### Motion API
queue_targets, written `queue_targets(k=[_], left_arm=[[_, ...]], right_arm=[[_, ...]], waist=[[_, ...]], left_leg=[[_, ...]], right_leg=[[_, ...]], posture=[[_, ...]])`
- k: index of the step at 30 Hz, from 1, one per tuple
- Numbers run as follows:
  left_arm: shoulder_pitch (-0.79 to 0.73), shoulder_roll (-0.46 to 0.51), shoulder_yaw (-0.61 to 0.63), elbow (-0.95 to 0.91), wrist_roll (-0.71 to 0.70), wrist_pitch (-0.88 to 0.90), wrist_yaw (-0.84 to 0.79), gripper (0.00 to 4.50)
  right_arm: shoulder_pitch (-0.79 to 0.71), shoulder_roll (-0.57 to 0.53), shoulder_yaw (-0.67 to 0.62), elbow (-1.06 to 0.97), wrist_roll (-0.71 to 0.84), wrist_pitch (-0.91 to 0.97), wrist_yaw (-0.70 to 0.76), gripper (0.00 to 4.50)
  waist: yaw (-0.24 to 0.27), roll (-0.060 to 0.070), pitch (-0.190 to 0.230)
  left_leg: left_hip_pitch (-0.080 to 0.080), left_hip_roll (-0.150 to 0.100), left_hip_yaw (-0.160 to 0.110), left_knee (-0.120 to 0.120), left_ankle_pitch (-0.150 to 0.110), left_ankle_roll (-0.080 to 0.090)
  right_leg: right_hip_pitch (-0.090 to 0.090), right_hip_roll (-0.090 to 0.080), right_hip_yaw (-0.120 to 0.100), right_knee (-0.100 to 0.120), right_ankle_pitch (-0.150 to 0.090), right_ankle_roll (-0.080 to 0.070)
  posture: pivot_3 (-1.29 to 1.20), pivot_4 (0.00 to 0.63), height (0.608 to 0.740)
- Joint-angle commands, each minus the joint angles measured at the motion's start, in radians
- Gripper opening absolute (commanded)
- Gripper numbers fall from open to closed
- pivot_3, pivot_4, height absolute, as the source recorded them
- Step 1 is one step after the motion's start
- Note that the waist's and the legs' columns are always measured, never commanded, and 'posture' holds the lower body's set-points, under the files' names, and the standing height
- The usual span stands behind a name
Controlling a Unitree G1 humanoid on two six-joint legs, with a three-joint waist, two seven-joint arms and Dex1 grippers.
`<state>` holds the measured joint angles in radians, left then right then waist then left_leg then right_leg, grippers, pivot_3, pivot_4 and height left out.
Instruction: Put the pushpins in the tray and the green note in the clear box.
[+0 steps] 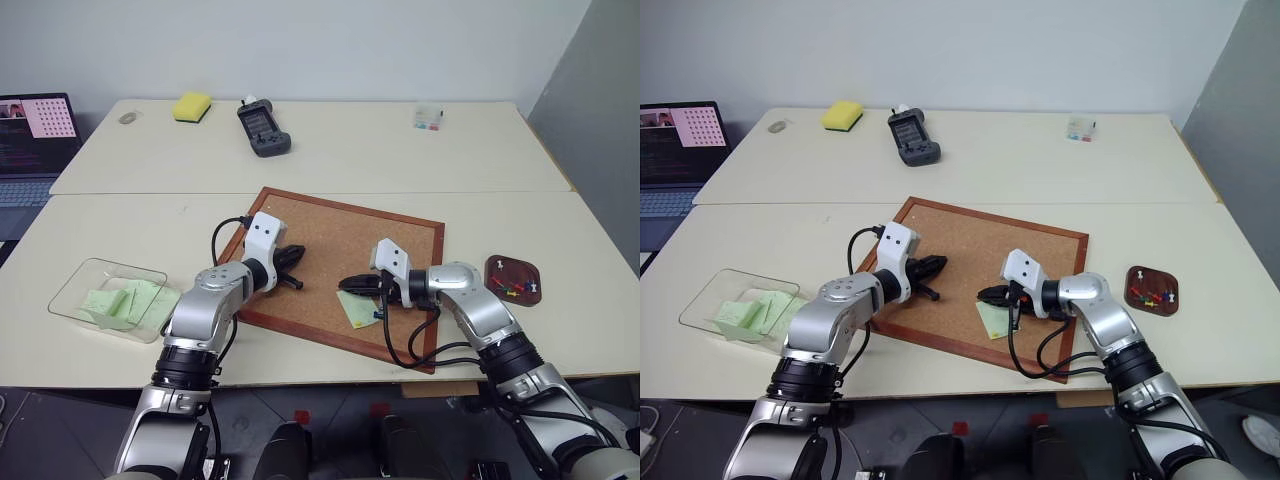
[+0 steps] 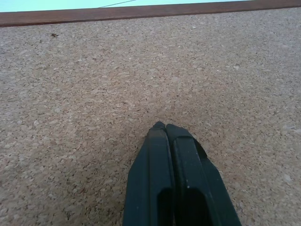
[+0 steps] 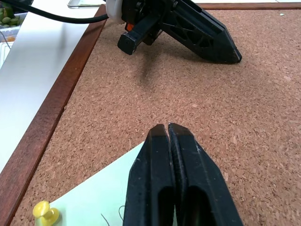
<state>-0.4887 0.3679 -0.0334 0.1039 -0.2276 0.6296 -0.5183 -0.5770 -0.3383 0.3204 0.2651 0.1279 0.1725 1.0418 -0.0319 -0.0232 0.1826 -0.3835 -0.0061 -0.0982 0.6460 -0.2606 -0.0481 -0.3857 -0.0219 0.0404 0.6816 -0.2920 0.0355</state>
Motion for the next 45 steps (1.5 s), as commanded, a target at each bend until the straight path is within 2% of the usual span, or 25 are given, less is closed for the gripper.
queue_targets(k=[1, 7, 12, 21, 27, 33, 38, 45], left_arm=[[-0.018, 0.005, -0.005, 0.002, 0.008, -0.001, -0.008, 0.00], [-0.029, -0.004, -0.009, 0.016, 0.014, -0.008, -0.006, 0.00], [-0.033, -0.010, -0.011, 0.016, 0.015, -0.005, -0.003, 0.00], [-0.038, -0.014, -0.017, 0.017, 0.019, 0.004, -0.003, 0.00], [-0.023, -0.016, -0.020, 0.012, 0.019, 0.005, -0.002, 0.00], [-0.018, -0.025, -0.029, 0.032, 0.021, -0.010, -0.006, 0.00], [-0.026, -0.029, -0.037, 0.046, 0.014, -0.021, -0.027, 0.00], [-0.050, -0.029, -0.046, 0.068, 0.020, -0.023, -0.046, 0.00]], right_arm=[[-0.022, -0.003, -0.012, -0.011, -0.001, -0.024, 0.012, 0.01], [-0.022, 0.006, -0.070, -0.066, 0.083, 0.028, 0.028, 0.01], [-0.033, 0.004, -0.125, -0.164, 0.187, 0.153, 0.037, 0.01], [-0.040, -0.028, -0.161, -0.237, 0.209, 0.217, -0.006, 0.01], [0.000, -0.149, -0.325, -0.334, 0.238, 0.328, -0.129, 0.01], [0.155, -0.266, -0.537, -0.438, 0.198, 0.474, -0.339, 0.01], [0.292, -0.226, -0.688, -0.468, 0.199, 0.562, -0.525, 0.01], [0.360, -0.149, -0.731, -0.444, 0.185, 0.534, -0.654, 0.01]], waist=[[0.000, 0.000, 0.000], [0.000, 0.000, 0.000], [0.000, 0.000, 0.000], [0.000, 0.000, 0.000], [0.004, 0.000, 0.000], [0.008, 0.000, 0.000], [0.007, 0.001, -0.001], [0.003, 0.003, -0.002]], left_leg=[[0.000, 0.000, 0.000, 0.000, 0.000, 0.000], [0.000, 0.000, 0.000, 0.000, 0.000, 0.000], [-0.001, 0.000, 0.000, 0.000, 0.000, 0.000], [-0.001, 0.000, 0.000, 0.000, 0.000, 0.000], [-0.001, -0.001, 0.000, 0.000, 0.000, 0.000], [-0.002, -0.001, -0.001, 0.000, 0.000, 0.000], [-0.002, -0.001, 0.001, 0.000, 0.000, 0.000], [0.000, -0.001, 0.006, 0.000, 0.000, 0.000]], right_leg=[[0.000, 0.000, 0.000, 0.000, 0.000, 0.000], [0.000, 0.000, 0.000, 0.000, 0.000, 0.000], [-0.001, 0.000, 0.000, 0.000, 0.000, 0.000], [-0.001, 0.000, 0.000, 0.000, 0.000, 0.000], [-0.001, -0.001, 0.000, -0.001, 0.000, 0.000], [-0.001, -0.001, 0.000, -0.001, 0.000, 0.000], [0.000, -0.001, 0.001, -0.001, 0.000, 0.000], [0.000, -0.001, 0.002, 0.000, 0.000, 0.000]], posture=[[0.00, 0.150, 0.740], [0.00, 0.150, 0.740], [0.00, 0.150, 0.740], [0.00, 0.150, 0.740], [0.00, 0.150, 0.740], [0.00, 0.150, 0.740], [0.00, 0.150, 0.740], [0.00, 0.150, 0.740]])
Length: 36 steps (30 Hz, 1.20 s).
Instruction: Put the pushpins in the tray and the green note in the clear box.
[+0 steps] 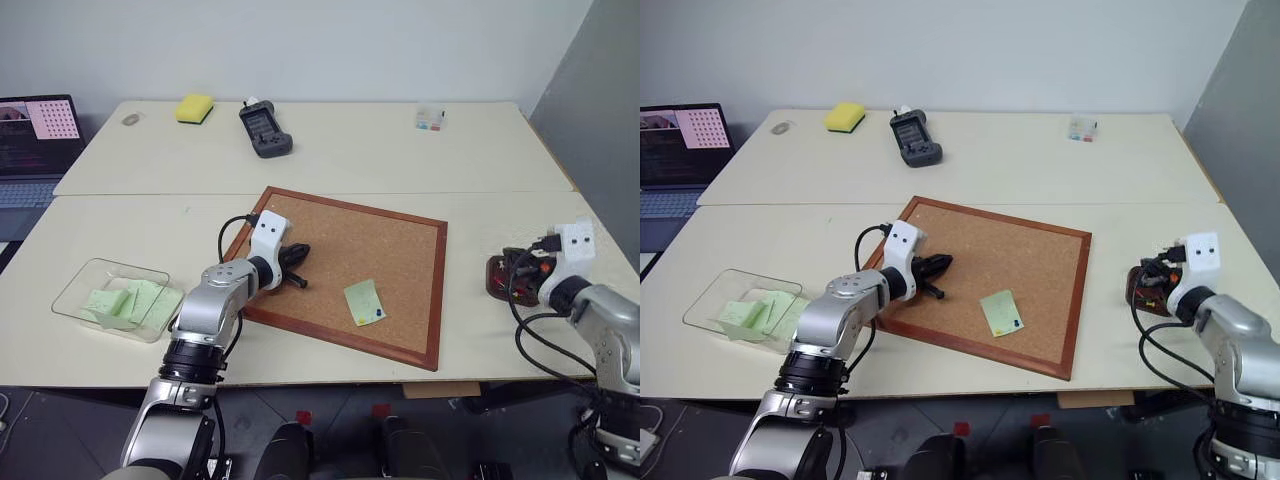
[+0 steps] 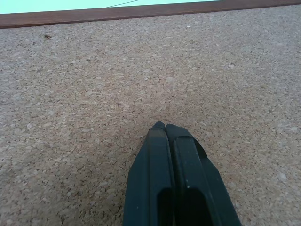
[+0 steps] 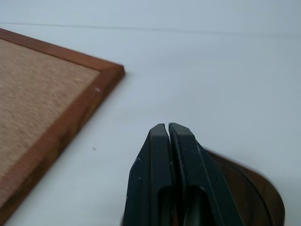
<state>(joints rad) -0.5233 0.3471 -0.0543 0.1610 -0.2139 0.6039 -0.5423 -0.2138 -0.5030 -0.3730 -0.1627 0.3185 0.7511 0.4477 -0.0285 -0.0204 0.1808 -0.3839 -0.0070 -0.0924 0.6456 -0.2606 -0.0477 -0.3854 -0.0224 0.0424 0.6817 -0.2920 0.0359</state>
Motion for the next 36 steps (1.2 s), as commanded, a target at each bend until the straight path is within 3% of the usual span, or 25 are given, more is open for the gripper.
queue_targets(k=[1, 14, 24, 36], left_arm=[[-0.017, -0.009, -0.026, 0.012, 0.006, 0.003, -0.023, 0.00], [-0.008, -0.013, -0.031, -0.014, 0.000, 0.019, -0.032, 0.00], [-0.004, -0.006, -0.037, -0.052, -0.018, 0.046, -0.057, 0.00], [-0.009, -0.007, -0.032, -0.043, -0.009, 0.039, -0.058, 0.00]], right_arm=[[-0.005, 0.026, -0.044, -0.005, -0.008, -0.057, -0.079, 0.01], [-0.022, 0.046, -0.085, 0.053, -0.032, -0.168, -0.218, 0.01], [0.042, 0.150, -0.044, 0.092, -0.028, -0.181, -0.270, 0.01], [0.033, 0.140, -0.010, 0.115, -0.035, -0.204, -0.275, 0.01]], waist=[[0.000, 0.000, 0.000], [0.001, 0.000, 0.000], [0.001, 0.001, 0.000], [0.000, 0.000, -0.001]], left_leg=[[0.000, 0.000, 0.000, 0.000, 0.000, 0.000], [0.000, 0.000, 0.003, 0.000, 0.000, 0.000], [0.000, 0.000, 0.003, 0.000, 0.000, 0.000], [0.000, 0.000, 0.003, 0.000, 0.000, 0.000]], right_leg=[[0.000, 0.000, 0.000, 0.000, 0.000, 0.000], [0.000, 0.000, 0.000, -0.001, 0.000, 0.000], [0.000, 0.000, 0.001, -0.001, 0.000, 0.000], [0.000, 0.001, 0.001, -0.001, 0.000, 0.000]], posture=[[0.00, 0.150, 0.740], [0.00, 0.150, 0.740], [0.00, 0.150, 0.740], [0.00, 0.150, 0.740]])
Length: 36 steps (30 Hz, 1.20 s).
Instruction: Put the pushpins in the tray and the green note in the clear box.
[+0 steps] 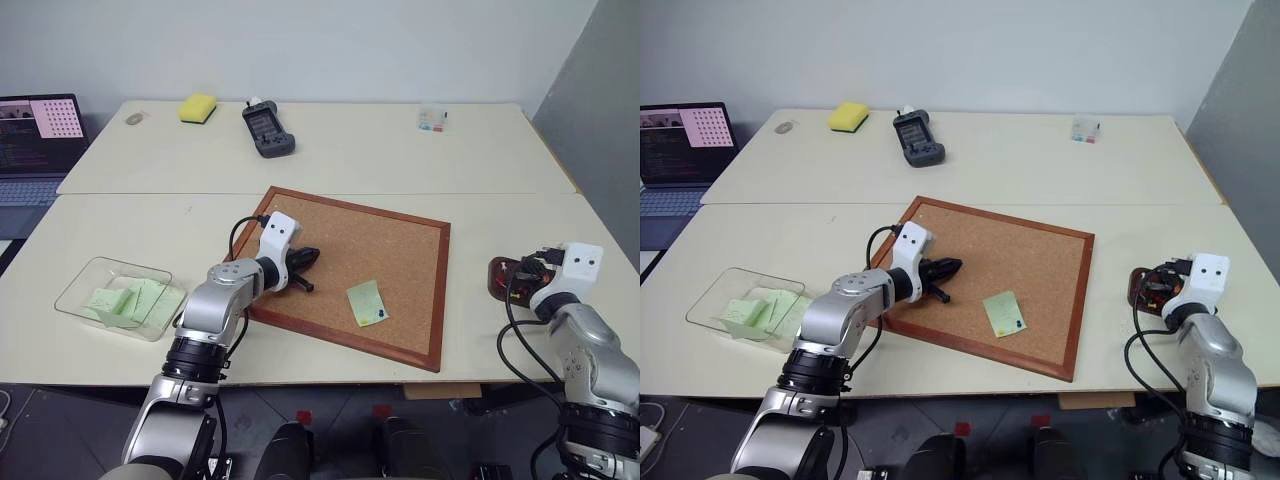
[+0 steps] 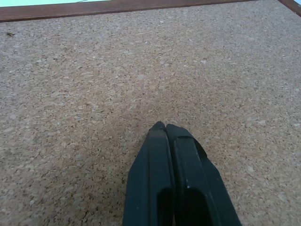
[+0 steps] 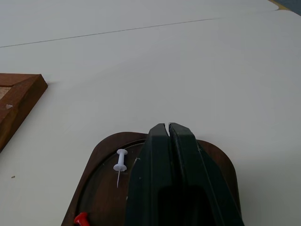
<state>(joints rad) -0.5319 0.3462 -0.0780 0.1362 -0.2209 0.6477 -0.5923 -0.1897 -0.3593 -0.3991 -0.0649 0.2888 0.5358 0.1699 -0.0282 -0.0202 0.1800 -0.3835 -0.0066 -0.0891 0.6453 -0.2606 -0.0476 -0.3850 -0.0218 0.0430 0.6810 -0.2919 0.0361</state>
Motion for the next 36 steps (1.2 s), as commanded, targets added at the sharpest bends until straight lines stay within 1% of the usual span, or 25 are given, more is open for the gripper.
queue_targets(k=[1, 2, 4, 5, 10, 11, 14, 17, 19, 20, 22, 23, 24, 25, 31, 32, 36], left_arm=[[-0.001, -0.007, -0.008, -0.018, -0.002, -0.005, -0.008, 0.00], [0.000, -0.007, -0.008, -0.018, -0.002, -0.006, -0.008, 0.00], [0.001, -0.006, -0.009, -0.016, -0.001, -0.007, -0.009, 0.00], [0.000, -0.005, -0.009, -0.014, 0.000, -0.008, -0.010, 0.00], [-0.005, -0.006, -0.011, -0.012, 0.002, -0.006, -0.011, 0.00], [-0.007, -0.007, -0.012, -0.014, 0.002, -0.006, -0.012, 0.00], [-0.012, -0.007, -0.013, -0.009, 0.003, -0.007, -0.015, 0.00], [-0.015, -0.007, -0.014, -0.004, 0.003, -0.011, -0.018, 0.00], [-0.017, -0.007, -0.016, 0.000, 0.004, -0.012, -0.019, 0.00], [-0.018, -0.008, -0.016, 0.000, 0.004, -0.013, -0.019, 0.00], [-0.019, -0.010, -0.018, 0.000, 0.005, -0.014, -0.018, 0.00], [-0.021, -0.011, -0.018, 0.003, 0.006, -0.016, -0.018, 0.00], [-0.024, -0.013, -0.019, 0.005, 0.005, -0.016, -0.018, 0.00], [-0.027, -0.014, -0.019, 0.007, 0.005, -0.017, -0.018, 0.00], [-0.036, -0.014, -0.018, 0.021, 0.006, -0.026, -0.022, 0.00], [-0.036, -0.014, -0.019, 0.021, 0.006, -0.026, -0.022, 0.00], [-0.035, -0.015, -0.021, 0.020, 0.004, -0.025, -0.024, 0.00]], right_arm=[[0.011, -0.003, 0.018, 0.015, -0.005, 0.010, 0.004, 0.01], [0.013, -0.002, 0.020, 0.014, -0.005, 0.010, 0.004, 0.01], [0.014, -0.003, 0.024, 0.015, -0.005, 0.008, 0.005, 0.45], [0.012, -0.004, 0.023, 0.015, -0.003, 0.006, 0.006, 0.57], [0.011, -0.010, 0.015, 0.017, 0.005, -0.001, 0.003, 1.57], [0.013, -0.011, 0.012, 0.015, 0.006, -0.005, 0.003, 1.65], [0.016, -0.016, 0.004, -0.001, 0.011, -0.006, 0.003, 2.41], [0.017, -0.023, 0.002, -0.028, 0.019, -0.003, 0.006, 3.06], [0.013, -0.027, 0.005, -0.046, 0.023, -0.004, 0.010, 3.37], [0.011, -0.029, 0.007, -0.056, 0.025, -0.003, 0.013, 3.62], [0.009, -0.040, 0.015, -0.086, 0.020, 0.000, 0.016, 3.93], [0.006, -0.045, 0.018, -0.102, 0.022, 0.003, 0.019, 4.21], [0.004, -0.050, 0.019, -0.121, 0.026, 0.012, 0.022, 4.35], [-0.001, -0.057, 0.014, -0.151, 0.040, 0.022, 0.029, 4.48], [-0.057, -0.114, 0.009, -0.247, 0.095, 0.063, 0.080, 4.48], [-0.073, -0.129, 0.023, -0.255, 0.115, 0.068, 0.116, 4.48], [-0.108, -0.209, 0.138, -0.306, 0.235, 0.078, 0.378, 4.48]], waist=[[0.000, 0.000, 0.000], [0.000, 0.000, 0.000], [0.000, 0.000, 0.000], [0.000, 0.000, 0.000], [0.000, 0.001, 0.000], [0.000, 0.001, 0.000], [0.000, 0.001, 0.000], [0.000, 0.001, 0.000], [0.000, 0.001, 0.000], [0.000, 0.001, 0.000], [0.000, 0.001, 0.000], [0.000, 0.001, 0.000], [0.000, 0.001, 0.000], [0.000, 0.001, 0.000], [-0.001, 0.001, 0.000], [-0.001, 0.001, 0.000], [-0.002, 0.001, 0.000]], left_leg=[[0.000, 0.000, 0.000, 0.000, 0.000, 0.000], [0.000, 0.000, 0.000, 0.000, 0.000, 0.000], [0.000, 0.000, 0.000, 0.000, 0.000, 0.000], [0.000, 0.000, 0.000, 0.000, 0.000, 0.000], [0.000, 0.000, 0.000, 0.000, 0.000, 0.000], [0.000, 0.000, 0.001, 0.000, 0.000, 0.000], [0.000, 0.000, 0.000, 0.000, 0.000, 0.000], [0.000, 0.000, 0.000, 0.000, 0.000, 0.000], [0.000, 0.000, 0.000, 0.000, 0.000, 0.000], [0.000, 0.000, 0.000, 0.000, 0.000, 0.000], [0.000, 0.000, 0.000, 0.000, 0.000, 0.000], [0.000, 0.000, 0.000, 0.000, 0.000, 0.000], [0.000, 0.000, 0.000, 0.000, 0.000, 0.000], [0.000, 0.000, 0.000, 0.000, 0.000, 0.000], [0.000, 0.000, 0.001, 0.000, 0.000, 0.000], [0.000, 0.000, 0.001, 0.000, 0.000, 0.000], [0.000, 0.000, 0.000, 0.000, 0.000, 0.000]], right_leg=[[0.000, 0.000, 0.000, 0.000, 0.000, 0.000], [0.000, 0.000, 0.000, 0.000, 0.000, 0.000], [0.000, 0.000, 0.000, 0.000, 0.000, 0.000], [0.000, 0.000, 0.000, 0.000, 0.000, 0.000], [0.000, 0.000, 0.000, 0.000, 0.000, 0.000], [0.000, 0.000, 0.001, 0.000, 0.000, 0.000], [0.000, 0.000, 0.000, 0.000, 0.000, 0.000], [0.000, 0.000, 0.000, 0.000, 0.000, 0.000], [0.000, 0.000, 0.000, 0.000, 0.000, 0.000], [0.000, 0.000, 0.000, 0.000, 0.000, 0.000], [0.000, 0.000, 0.000, 0.000, 0.000, 0.000], [0.000, 0.000, 0.000, 0.000, 0.000, 0.000], [0.000, 0.000, 0.000, 0.000, 0.000, 0.000], [0.000, 0.000, 0.000, 0.000, 0.000, 0.000], [0.000, 0.000, 0.001, 0.000, 0.000, 0.000], [0.000, 0.000, 0.000, 0.000, 0.000, 0.000], [0.000, 0.001, 0.000, 0.000, 0.000, 0.000]], posture=[[0.00, 0.150, 0.740], [0.00, 0.150, 0.740], [0.00, 0.150, 0.740], [0.00, 0.150, 0.740], [0.00, 0.150, 0.740], [0.00, 0.150, 0.740], [0.00, 0.150, 0.740], [0.00, 0.150, 0.740], [0.00, 0.150, 0.740], [0.00, 0.150, 0.740], [0.00, 0.150, 0.740], [0.00, 0.150, 0.740], [0.00, 0.150, 0.740], [0.00, 0.150, 0.740], [0.00, 0.150, 0.740], [0.00, 0.150, 0.740], [0.00, 0.150, 0.740]])
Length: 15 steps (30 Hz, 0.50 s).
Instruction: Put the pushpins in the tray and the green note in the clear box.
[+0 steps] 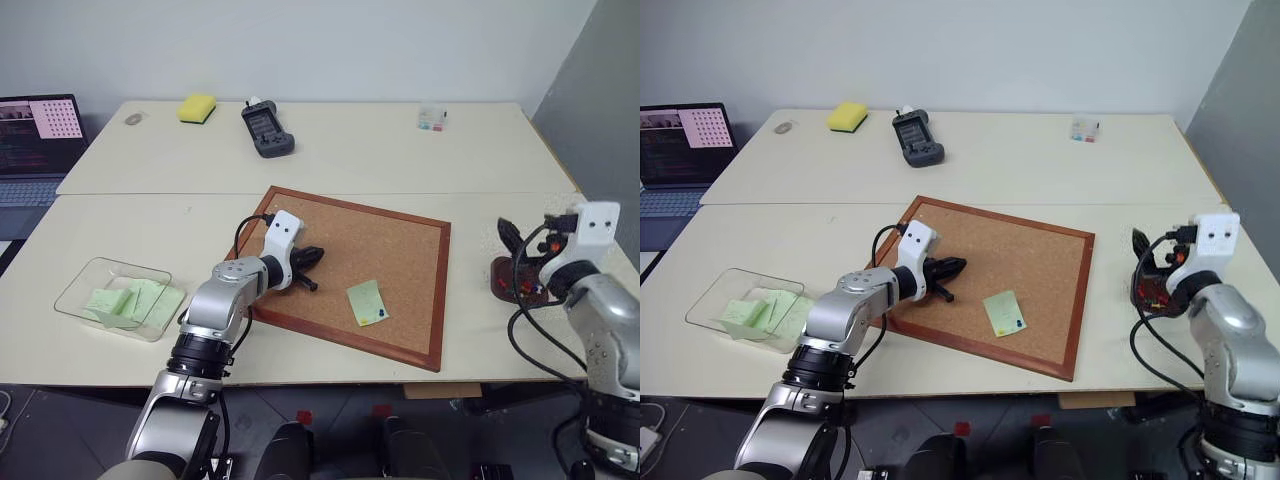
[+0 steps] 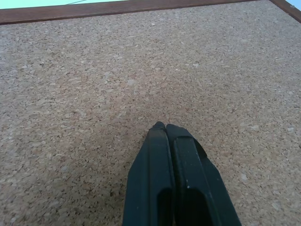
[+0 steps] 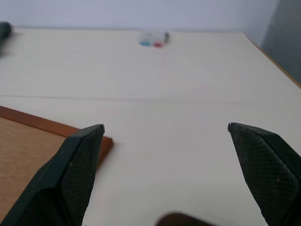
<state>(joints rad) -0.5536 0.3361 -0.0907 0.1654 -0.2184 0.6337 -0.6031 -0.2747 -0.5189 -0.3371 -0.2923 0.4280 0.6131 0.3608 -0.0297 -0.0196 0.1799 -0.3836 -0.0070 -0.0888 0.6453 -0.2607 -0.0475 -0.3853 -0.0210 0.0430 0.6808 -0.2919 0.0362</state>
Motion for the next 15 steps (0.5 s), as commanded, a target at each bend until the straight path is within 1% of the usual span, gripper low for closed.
queue_targets(k=[1, 3, 6, 9, 11, 15], left_arm=[[-0.014, -0.004, -0.008, -0.010, 0.001, -0.011, -0.014, 0.00], [-0.014, -0.002, -0.008, -0.012, -0.001, -0.008, -0.015, 0.00], [-0.012, 0.002, -0.008, -0.017, -0.001, -0.005, -0.019, 0.00], [-0.008, 0.006, -0.009, -0.021, 0.002, -0.002, -0.019, 0.00], [-0.003, 0.006, -0.008, -0.030, 0.002, 0.002, -0.017, 0.00], [0.010, 0.006, -0.007, -0.052, 0.000, 0.011, -0.011, 0.00]], right_arm=[[-0.027, -0.079, 0.122, -0.098, 0.132, 0.009, 0.282, 4.48], [-0.031, -0.133, 0.212, -0.128, 0.175, 0.006, 0.445, 4.48], [-0.032, -0.169, 0.304, -0.132, 0.186, -0.018, 0.576, 4.48], [-0.025, -0.184, 0.431, -0.082, 0.094, -0.139, 0.698, 4.48], [-0.020, -0.175, 0.480, -0.036, 0.052, -0.200, 0.739, 4.48], [-0.038, -0.137, 0.524, 0.071, 0.007, -0.268, 0.770, 4.48]], waist=[[-0.001, 0.000, 0.000], [0.000, 0.000, 0.000], [0.000, -0.001, 0.000], [0.000, -0.001, 0.001], [0.000, -0.001, 0.001], [0.000, -0.002, 0.001]], left_leg=[[0.000, 0.000, 0.000, 0.000, 0.000, 0.000], [0.000, 0.000, -0.001, 0.000, 0.000, 0.000], [-0.001, 0.000, -0.002, 0.000, 0.000, 0.000], [-0.001, 0.000, -0.001, 0.000, 0.000, 0.000], [-0.001, 0.000, -0.002, 0.000, 0.000, 0.000], [-0.001, 0.001, -0.002, 0.000, 0.000, 0.000]], right_leg=[[0.000, 0.000, 0.000, 0.000, 0.000, 0.000], [0.000, 0.001, -0.001, 0.000, 0.000, 0.000], [0.000, 0.001, -0.001, -0.001, 0.000, 0.000], [0.000, 0.000, -0.001, -0.001, 0.000, 0.000], [0.000, 0.000, -0.001, -0.001, 0.000, 0.000], [0.000, 0.000, -0.001, -0.001, 0.000, 0.000]], posture=[[0.00, 0.150, 0.740], [0.00, 0.150, 0.740], [0.00, 0.150, 0.740], [0.00, 0.150, 0.740], [0.00, 0.150, 0.740], [0.00, 0.150, 0.740]])
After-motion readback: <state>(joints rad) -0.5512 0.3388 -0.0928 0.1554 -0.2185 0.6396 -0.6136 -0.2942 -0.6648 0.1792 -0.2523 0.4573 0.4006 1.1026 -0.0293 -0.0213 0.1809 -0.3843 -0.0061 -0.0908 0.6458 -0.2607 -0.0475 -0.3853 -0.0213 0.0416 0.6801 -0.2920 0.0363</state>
